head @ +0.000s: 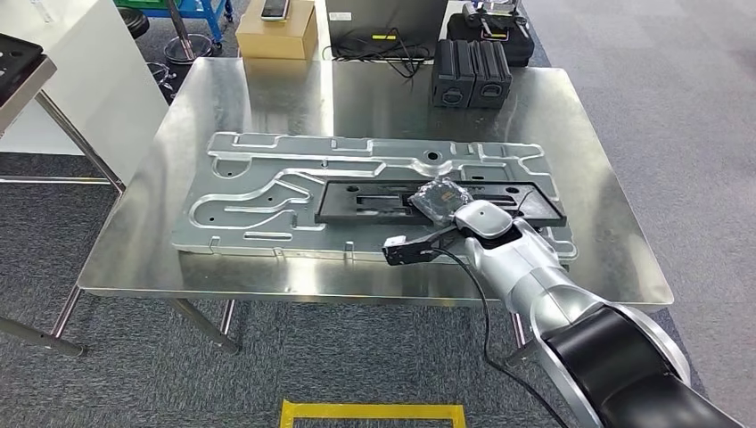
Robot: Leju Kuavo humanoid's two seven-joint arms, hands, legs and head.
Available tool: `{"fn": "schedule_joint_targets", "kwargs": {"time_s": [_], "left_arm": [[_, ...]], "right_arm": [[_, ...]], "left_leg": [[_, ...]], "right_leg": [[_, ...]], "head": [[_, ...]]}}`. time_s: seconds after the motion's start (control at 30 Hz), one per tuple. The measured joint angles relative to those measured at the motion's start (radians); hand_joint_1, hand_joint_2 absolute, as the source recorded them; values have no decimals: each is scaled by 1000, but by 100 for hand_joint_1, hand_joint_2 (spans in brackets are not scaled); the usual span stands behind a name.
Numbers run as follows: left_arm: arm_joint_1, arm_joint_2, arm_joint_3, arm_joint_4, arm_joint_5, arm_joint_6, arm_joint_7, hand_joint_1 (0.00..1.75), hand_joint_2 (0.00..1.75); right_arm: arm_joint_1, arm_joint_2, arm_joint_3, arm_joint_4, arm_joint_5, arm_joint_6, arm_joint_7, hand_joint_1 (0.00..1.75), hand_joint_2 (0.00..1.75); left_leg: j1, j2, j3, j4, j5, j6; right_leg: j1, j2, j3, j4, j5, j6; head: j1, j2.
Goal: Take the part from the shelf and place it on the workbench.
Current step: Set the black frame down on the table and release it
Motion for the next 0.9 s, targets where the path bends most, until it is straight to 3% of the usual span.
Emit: {"fn": "schedule_joint_targets", "kwargs": {"time_s": [0.03,0.07,0.13,0.2,0.33,0.4,0.47,0.5,0.53,0.57,0.63,0.7,0.83,0.9], "left_arm": [[1,0,-1,0,-1,2,0,0,175],[1,0,-2,0,-4,4,0,0,175],[1,0,-4,1,-9,8,0,0,87],[0,0,-4,2,-10,11,-2,0,0],[1,0,-4,3,-7,24,-5,0,0],[2,0,-4,4,-6,27,-5,0,0],[3,0,-4,4,-6,29,-4,0,0],[3,0,-4,4,-6,29,-4,0,0],[4,0,-4,4,-5,30,-3,0,0],[5,0,-4,4,-4,30,-3,0,0],[6,0,-4,5,0,32,-2,0,0],[8,-1,-3,6,5,34,-1,0,0],[18,-3,0,8,17,36,3,0,0],[21,-4,3,9,24,35,3,0,0]], "right_arm": [[3,1,1,4,0,0,1,0,0],[4,3,1,7,0,-3,2,0,0],[4,4,3,10,0,-15,7,0,0],[7,7,5,12,3,-51,15,0,0],[22,13,8,9,4,-236,42,0,0],[24,18,7,-11,-13,-384,43,0,0],[35,18,1,-52,-41,-505,22,0,0],[50,15,-9,-93,-56,-540,1,0,0],[74,10,-22,-149,-73,-560,-24,0,0],[102,5,-39,-212,-90,-570,-50,0,0],[158,-7,-85,-355,-138,-577,-114,0,0],[220,-18,-143,-498,-219,-578,-196,0,0],[365,-28,-300,-779,-462,-581,-391,0,0],[431,-37,-375,-901,-575,-582,-435,0,0]], "left_leg": [[0,0,1,0,-1,0],[-1,-1,3,0,-1,0],[-3,-2,7,1,-3,-4],[-6,-3,8,3,-5,-13],[-2,-3,2,16,-17,-35],[1,-3,-33,99,-69,-43],[2,-2,-93,235,-135,-50],[2,-2,-116,284,-151,-53],[4,-2,-124,301,-148,-55],[5,-2,-114,279,-127,-56],[9,-1,-47,141,-58,-56],[8,-2,7,33,-24,-48],[4,-5,20,10,-24,-20],[6,-6,25,3,-21,-5]], "right_leg": [[0,0,-2,1,12,-1],[0,0,17,-40,41,-3],[2,0,91,-183,105,-12],[7,0,138,-274,132,-20],[7,-1,144,-293,139,-37],[3,-3,145,-299,144,-48],[4,-2,145,-298,144,-52],[5,-2,145,-298,143,-52],[5,-2,146,-297,142,-51],[4,-2,147,-296,140,-49],[4,-2,149,-290,134,-42],[7,-4,148,-283,128,-33],[7,-5,148,-277,118,-10],[3,-3,124,-218,78,0]], "head": [[0,0],[0,0],[0,0],[0,0],[0,0],[0,0],[0,0],[0,0],[0,0],[0,0],[0,0],[0,0],[0,0],[0,0]]}}
